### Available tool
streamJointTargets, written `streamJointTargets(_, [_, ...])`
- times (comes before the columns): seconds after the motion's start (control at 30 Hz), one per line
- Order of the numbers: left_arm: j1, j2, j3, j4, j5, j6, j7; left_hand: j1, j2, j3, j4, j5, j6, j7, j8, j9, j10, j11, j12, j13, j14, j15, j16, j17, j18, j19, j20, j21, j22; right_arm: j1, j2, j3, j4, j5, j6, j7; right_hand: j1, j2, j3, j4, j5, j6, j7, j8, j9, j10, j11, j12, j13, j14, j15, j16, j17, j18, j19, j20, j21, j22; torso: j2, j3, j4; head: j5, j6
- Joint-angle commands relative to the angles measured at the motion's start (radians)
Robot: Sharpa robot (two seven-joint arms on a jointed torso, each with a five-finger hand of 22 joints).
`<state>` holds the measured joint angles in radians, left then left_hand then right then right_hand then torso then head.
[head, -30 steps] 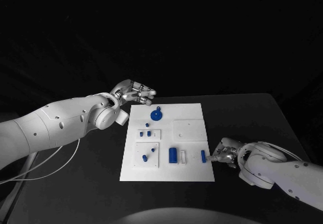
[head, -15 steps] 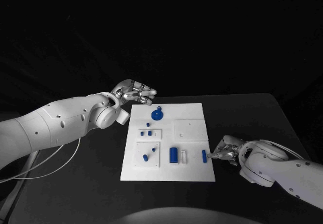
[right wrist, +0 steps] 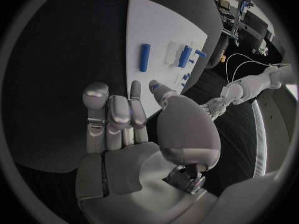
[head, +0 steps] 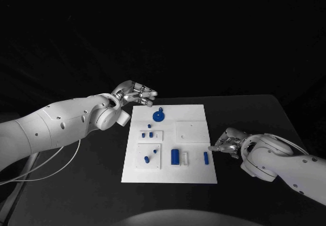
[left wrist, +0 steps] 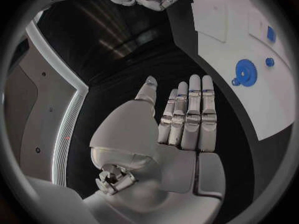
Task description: Assemble the parts on the task board
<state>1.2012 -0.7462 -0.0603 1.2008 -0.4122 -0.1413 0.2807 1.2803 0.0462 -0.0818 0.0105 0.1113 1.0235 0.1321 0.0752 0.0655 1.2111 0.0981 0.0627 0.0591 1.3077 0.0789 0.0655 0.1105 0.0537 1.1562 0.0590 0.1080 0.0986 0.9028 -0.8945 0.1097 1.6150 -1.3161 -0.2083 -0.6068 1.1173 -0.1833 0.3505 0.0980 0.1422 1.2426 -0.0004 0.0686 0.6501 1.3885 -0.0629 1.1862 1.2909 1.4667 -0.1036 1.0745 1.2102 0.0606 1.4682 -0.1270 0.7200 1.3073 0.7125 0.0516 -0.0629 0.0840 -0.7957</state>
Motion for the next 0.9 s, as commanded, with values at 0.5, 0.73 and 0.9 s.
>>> streamJointTargets(0.5, [0.000, 0.006, 0.000, -0.001, 0.006, 0.012, -0.005, 0.003, 0.007, -0.001, -0.005, 0.001, 0.000, 0.004, 0.000, 0.001, -0.008, 0.004, -0.003, 0.002, -0.004, -0.004, -0.002, -0.002, -0.006, -0.005, 0.000, 0.002, -0.002, -0.001, 0.044, 0.006, -0.018, 0.016, 0.194, -0.090, -0.036, -0.016, 0.021, 0.038, -0.071, -0.024, -0.002, -0.004, 0.197, -0.018, -0.003, -0.027, -0.019, -0.003, -0.007, -0.023, -0.004, -0.015, 0.037, -0.005, -0.038, 0.078, 0.001, 0.0018, -0.0005, -0.003, -0.002])
streamJointTargets(0.73, [0.000, 0.007, 0.000, -0.001, 0.006, 0.012, -0.006, 0.003, 0.006, -0.001, -0.005, 0.001, -0.001, 0.004, 0.000, 0.001, -0.009, 0.005, -0.003, 0.002, -0.005, -0.004, -0.002, -0.002, -0.006, -0.005, 0.001, 0.001, -0.002, -0.001, 0.068, 0.005, -0.032, 0.009, 0.218, -0.096, -0.042, -0.017, 0.019, 0.036, -0.077, -0.037, 0.003, -0.005, 0.193, -0.025, 0.000, -0.030, -0.021, -0.004, -0.004, -0.029, -0.005, -0.014, 0.036, -0.004, -0.049, 0.076, 0.000, 0.0019, -0.0003, -0.003, -0.002])
streamJointTargets(0.9, [0.000, 0.007, -0.001, -0.001, 0.006, 0.013, -0.006, 0.003, 0.006, -0.001, -0.005, 0.001, -0.001, 0.004, 0.000, 0.001, -0.009, 0.005, -0.003, 0.002, -0.005, -0.004, -0.002, -0.002, -0.006, -0.005, 0.001, 0.001, -0.002, -0.001, 0.083, 0.004, -0.044, -0.022, 0.221, -0.098, -0.042, -0.020, 0.017, 0.034, -0.082, -0.049, 0.008, -0.005, 0.184, -0.031, 0.004, -0.036, -0.025, -0.006, -0.002, -0.035, -0.007, -0.012, 0.034, -0.001, -0.059, 0.075, 0.000, 0.0019, -0.0011, -0.002, -0.003])
